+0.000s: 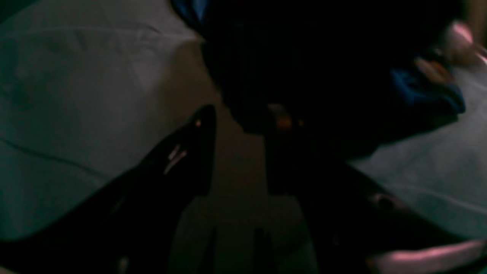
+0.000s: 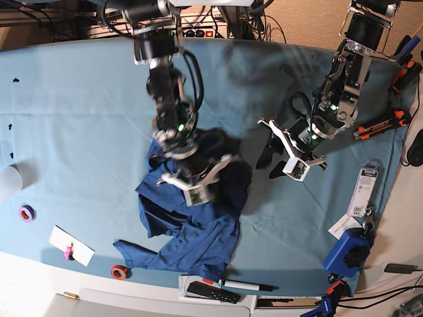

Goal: Layout the t-shirt on the table in an organized manner, then fold the t-shirt properly
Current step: 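Grasp the t-shirt fabric with the right gripper and lift it, then drag the held fabric with the right gripper away from the left gripper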

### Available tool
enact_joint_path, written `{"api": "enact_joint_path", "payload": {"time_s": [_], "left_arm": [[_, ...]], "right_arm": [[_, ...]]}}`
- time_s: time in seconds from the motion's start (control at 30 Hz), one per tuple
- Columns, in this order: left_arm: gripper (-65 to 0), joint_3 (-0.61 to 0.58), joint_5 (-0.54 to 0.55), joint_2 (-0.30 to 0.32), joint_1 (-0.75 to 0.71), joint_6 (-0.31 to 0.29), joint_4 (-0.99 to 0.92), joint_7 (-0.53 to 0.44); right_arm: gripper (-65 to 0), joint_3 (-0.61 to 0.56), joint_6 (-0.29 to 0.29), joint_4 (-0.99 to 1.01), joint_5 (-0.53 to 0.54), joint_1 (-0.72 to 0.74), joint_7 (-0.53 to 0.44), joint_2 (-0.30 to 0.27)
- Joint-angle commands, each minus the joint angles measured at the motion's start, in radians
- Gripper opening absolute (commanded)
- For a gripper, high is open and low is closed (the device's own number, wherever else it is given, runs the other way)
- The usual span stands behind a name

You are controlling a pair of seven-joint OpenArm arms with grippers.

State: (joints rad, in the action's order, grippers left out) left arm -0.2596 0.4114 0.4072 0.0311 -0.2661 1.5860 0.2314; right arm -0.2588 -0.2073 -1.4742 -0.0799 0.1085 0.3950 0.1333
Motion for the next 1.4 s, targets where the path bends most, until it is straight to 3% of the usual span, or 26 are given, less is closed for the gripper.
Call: {"api": "enact_joint_path", "payload": {"time_s": [0.0, 0.23, 0.4, 0.6, 0.8, 0.93, 1.03, 1.2, 1.3, 1.37], "left_arm": [[-42.2, 0.006, 0.008, 0.006, 0.019, -0.003, 0.015, -0.028], [-42.2, 0.006, 0.008, 0.006, 0.018, -0.004, 0.014, -0.016], [-42.2, 0.006, 0.008, 0.006, 0.018, -0.004, 0.014, -0.013], [-42.2, 0.006, 0.008, 0.006, 0.018, -0.004, 0.014, -0.013], [-42.2, 0.006, 0.008, 0.006, 0.019, -0.003, 0.014, -0.014], [-42.2, 0.006, 0.008, 0.006, 0.019, -0.004, 0.014, -0.014], [-42.2, 0.006, 0.007, 0.006, 0.019, -0.003, 0.015, -0.014], [-42.2, 0.006, -0.018, 0.006, 0.019, -0.003, 0.014, -0.014], [-42.2, 0.006, -0.031, 0.006, 0.019, -0.003, 0.014, -0.014], [-42.2, 0.006, -0.031, 0.006, 0.019, -0.003, 0.014, -0.014]], "right_arm": [[-63.2, -0.028, -0.006, -0.063, 0.008, 0.0, -0.01, 0.005], [-63.2, -0.18, -0.006, -0.309, -0.051, -0.138, 0.149, -0.037], [-63.2, -0.207, -0.016, -0.407, -0.055, -0.211, 0.288, -0.086], [-63.2, -0.207, -0.164, -0.51, -0.024, -0.277, 0.518, -0.147], [-63.2, -0.207, -0.289, -0.623, 0.175, -0.325, 0.677, -0.183], [-63.2, -0.207, -0.383, -0.652, 0.338, -0.335, 0.681, -0.183], [-61.9, -0.207, -0.403, -0.652, 0.418, -0.336, 0.674, -0.183], [-33.9, -0.207, -0.402, -0.652, 0.518, -0.336, 0.667, -0.183], [-33.6, -0.207, -0.41, -0.652, 0.586, -0.335, 0.633, -0.183], [-33.6, -0.203, -0.412, -0.652, 0.574, -0.335, 0.578, -0.183]]}}
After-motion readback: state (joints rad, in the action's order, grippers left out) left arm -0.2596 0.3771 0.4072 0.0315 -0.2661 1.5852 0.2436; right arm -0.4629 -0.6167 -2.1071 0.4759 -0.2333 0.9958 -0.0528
